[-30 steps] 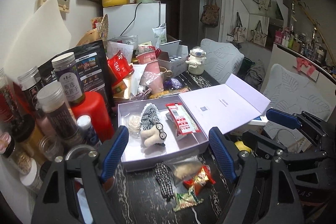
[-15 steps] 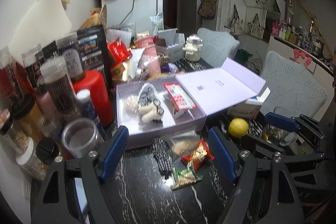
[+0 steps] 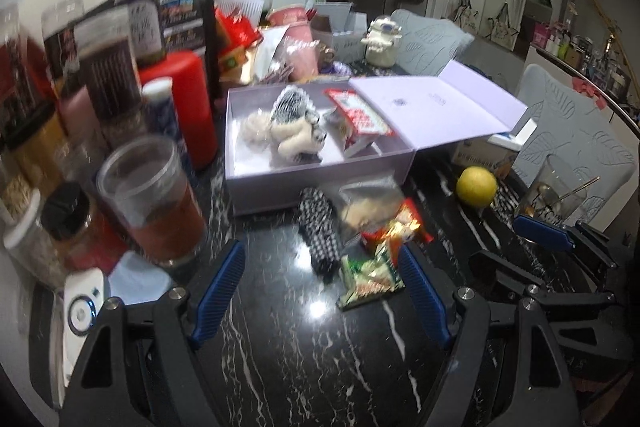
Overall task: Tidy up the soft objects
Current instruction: 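Raise both open tools out of the white box toward the table, then grasp the red snack packet with the right tool while the left tool grasps the gingham scrunchie, then carry the snack packet with the right tool while the left tool carries the scrunchie to the box, then lower and release the snack packet in the box while the left tool releases the scrunchie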
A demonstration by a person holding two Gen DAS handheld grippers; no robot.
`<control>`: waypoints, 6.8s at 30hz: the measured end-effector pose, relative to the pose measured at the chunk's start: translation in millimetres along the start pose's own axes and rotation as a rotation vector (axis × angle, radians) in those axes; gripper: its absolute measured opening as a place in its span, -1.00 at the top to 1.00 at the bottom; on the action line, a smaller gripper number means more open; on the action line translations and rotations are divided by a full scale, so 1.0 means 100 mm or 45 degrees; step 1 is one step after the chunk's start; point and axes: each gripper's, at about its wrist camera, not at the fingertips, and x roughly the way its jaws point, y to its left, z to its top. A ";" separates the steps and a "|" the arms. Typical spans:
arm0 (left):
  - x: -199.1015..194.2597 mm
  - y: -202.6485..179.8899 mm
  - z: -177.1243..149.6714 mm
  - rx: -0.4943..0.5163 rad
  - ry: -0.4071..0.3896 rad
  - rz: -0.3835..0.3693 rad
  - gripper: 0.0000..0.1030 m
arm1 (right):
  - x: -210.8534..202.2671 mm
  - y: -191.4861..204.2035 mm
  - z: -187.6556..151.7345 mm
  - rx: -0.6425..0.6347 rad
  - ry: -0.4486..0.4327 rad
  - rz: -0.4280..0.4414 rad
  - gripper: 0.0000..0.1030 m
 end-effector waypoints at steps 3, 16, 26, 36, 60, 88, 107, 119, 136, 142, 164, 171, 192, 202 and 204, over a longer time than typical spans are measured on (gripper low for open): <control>0.09 0.08 -0.07 -0.038 0.032 0.014 -0.53 | 0.12 -0.05 -0.10 0.035 0.044 0.008 -0.39; 0.48 0.22 -0.28 -0.117 0.179 0.027 -0.53 | 0.61 -0.24 -0.27 0.110 0.185 0.021 -0.39; 0.63 0.23 -0.10 -0.132 0.183 0.022 -0.53 | 0.88 -0.17 0.02 0.042 0.192 0.088 -0.39; 0.81 0.29 0.06 -0.123 0.188 -0.024 -0.53 | 1.21 -0.10 0.12 0.026 0.279 0.182 -0.33; 1.36 0.18 0.16 -0.042 0.278 -0.092 -0.34 | 0.99 -0.53 -0.01 0.181 0.256 0.154 0.20; 0.72 0.07 0.02 0.054 0.133 -0.105 0.64 | 0.65 -0.41 -0.18 0.201 0.202 0.179 0.20; -0.18 0.00 -0.32 -0.002 -0.010 -0.129 0.64 | -0.04 -0.01 -0.38 0.112 0.101 0.233 0.21; -0.48 0.00 -0.08 -0.018 -0.140 -0.108 0.64 | -0.26 0.08 -0.09 0.041 0.019 0.287 0.21; -0.41 -0.04 0.55 0.026 -0.257 -0.146 0.64 | -0.34 -0.13 0.60 0.004 -0.123 0.261 0.21; -0.30 0.00 0.82 0.024 -0.305 -0.156 0.64 | -0.27 -0.23 0.86 0.003 -0.158 0.254 0.21; 0.44 0.24 1.80 0.028 -0.398 -0.081 0.64 | 0.58 -0.42 1.88 -0.035 -0.218 0.245 0.21; 0.77 0.37 1.94 -0.017 -0.350 -0.021 0.64 | 0.90 -0.41 2.13 -0.042 -0.190 0.252 0.21; 1.65 0.57 1.84 -0.022 -0.082 0.068 0.64 | 1.89 -0.45 2.12 -0.001 0.044 0.263 0.21; 1.94 0.54 1.74 -0.010 0.037 0.064 0.64 | 2.20 -0.48 1.99 -0.017 0.147 0.203 0.20; 2.00 0.54 1.73 -0.010 0.059 0.069 0.64 | 2.24 -0.47 1.97 -0.020 0.164 0.195 0.21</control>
